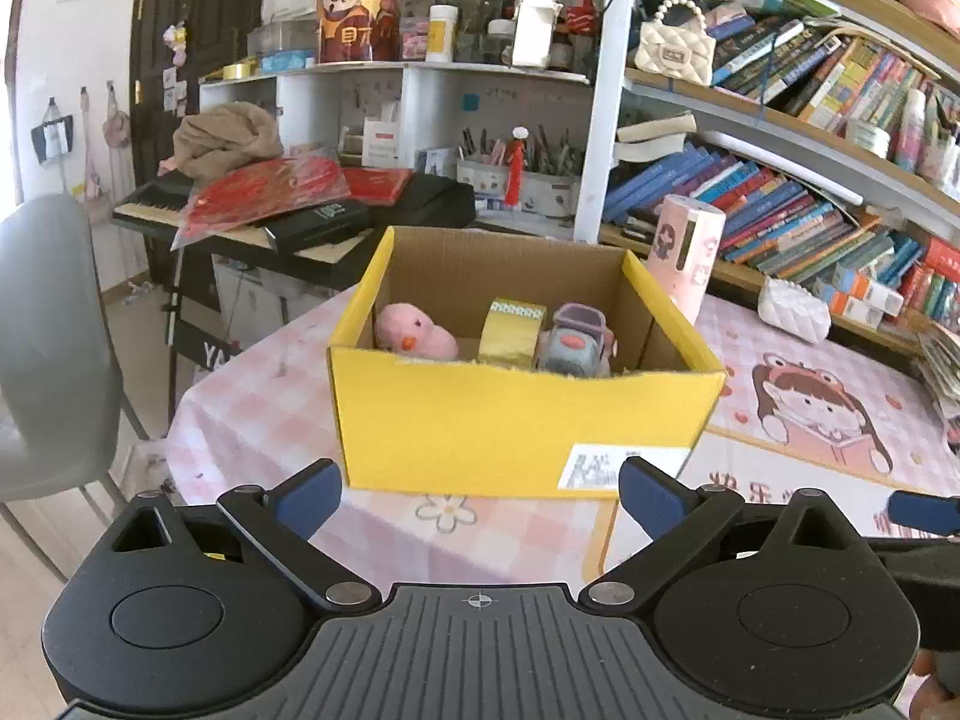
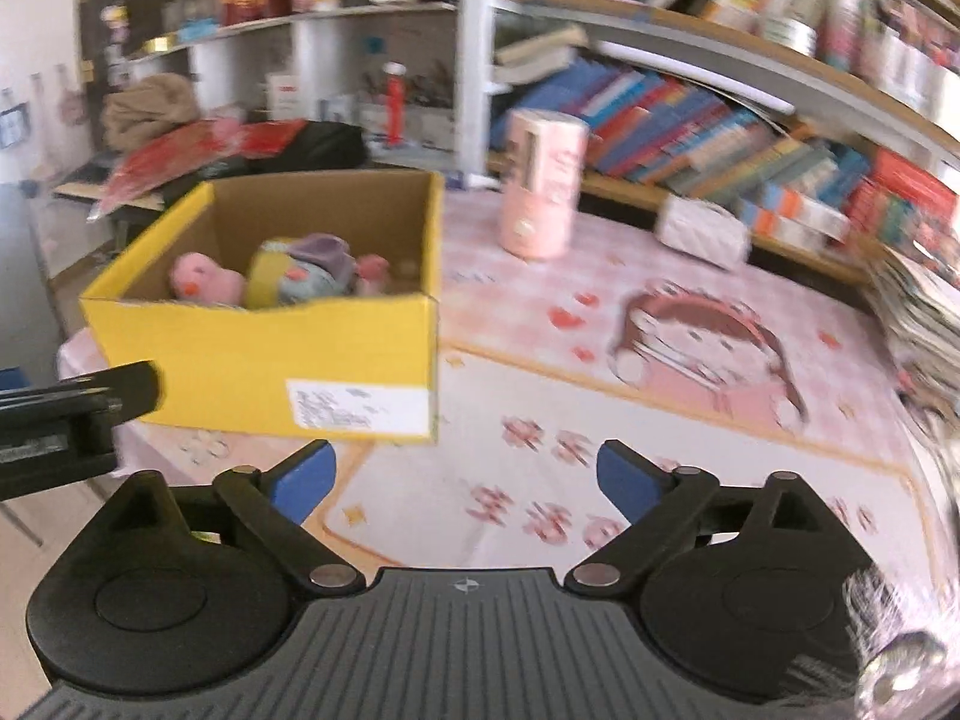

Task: Organize objects
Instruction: 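Withdraw both open tools from the yellow box back over the table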

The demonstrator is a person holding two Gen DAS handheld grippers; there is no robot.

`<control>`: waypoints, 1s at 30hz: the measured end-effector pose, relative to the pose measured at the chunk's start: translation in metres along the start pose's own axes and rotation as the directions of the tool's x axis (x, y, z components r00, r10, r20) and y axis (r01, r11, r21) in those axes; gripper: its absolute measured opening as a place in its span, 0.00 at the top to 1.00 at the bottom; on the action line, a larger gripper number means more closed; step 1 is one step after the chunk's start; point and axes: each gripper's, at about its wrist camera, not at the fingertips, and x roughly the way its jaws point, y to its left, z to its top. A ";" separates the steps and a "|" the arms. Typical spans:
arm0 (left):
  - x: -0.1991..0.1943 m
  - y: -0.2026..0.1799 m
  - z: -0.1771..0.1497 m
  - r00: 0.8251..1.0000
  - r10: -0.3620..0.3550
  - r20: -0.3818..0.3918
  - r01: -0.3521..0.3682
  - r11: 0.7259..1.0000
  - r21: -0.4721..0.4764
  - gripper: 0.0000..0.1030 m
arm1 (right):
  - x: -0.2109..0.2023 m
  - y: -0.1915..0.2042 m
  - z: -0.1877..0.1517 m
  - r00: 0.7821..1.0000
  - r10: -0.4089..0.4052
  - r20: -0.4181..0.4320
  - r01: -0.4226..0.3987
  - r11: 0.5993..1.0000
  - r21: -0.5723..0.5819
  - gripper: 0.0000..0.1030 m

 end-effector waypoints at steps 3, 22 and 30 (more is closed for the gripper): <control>-0.008 0.000 -0.006 1.000 -0.009 0.001 0.009 1.000 0.024 0.01 | -0.006 -0.004 -0.011 0.998 -0.066 0.001 0.066 0.997 0.027 0.03; -0.020 -0.032 -0.029 0.997 -0.044 -0.066 0.054 0.984 0.171 0.01 | -0.051 -0.028 -0.053 0.962 -0.272 -0.006 0.271 0.954 0.127 0.00; -0.017 -0.058 -0.031 0.994 -0.071 -0.086 0.088 0.974 0.207 0.01 | -0.058 -0.047 -0.060 0.948 -0.317 -0.020 0.317 0.935 0.158 0.00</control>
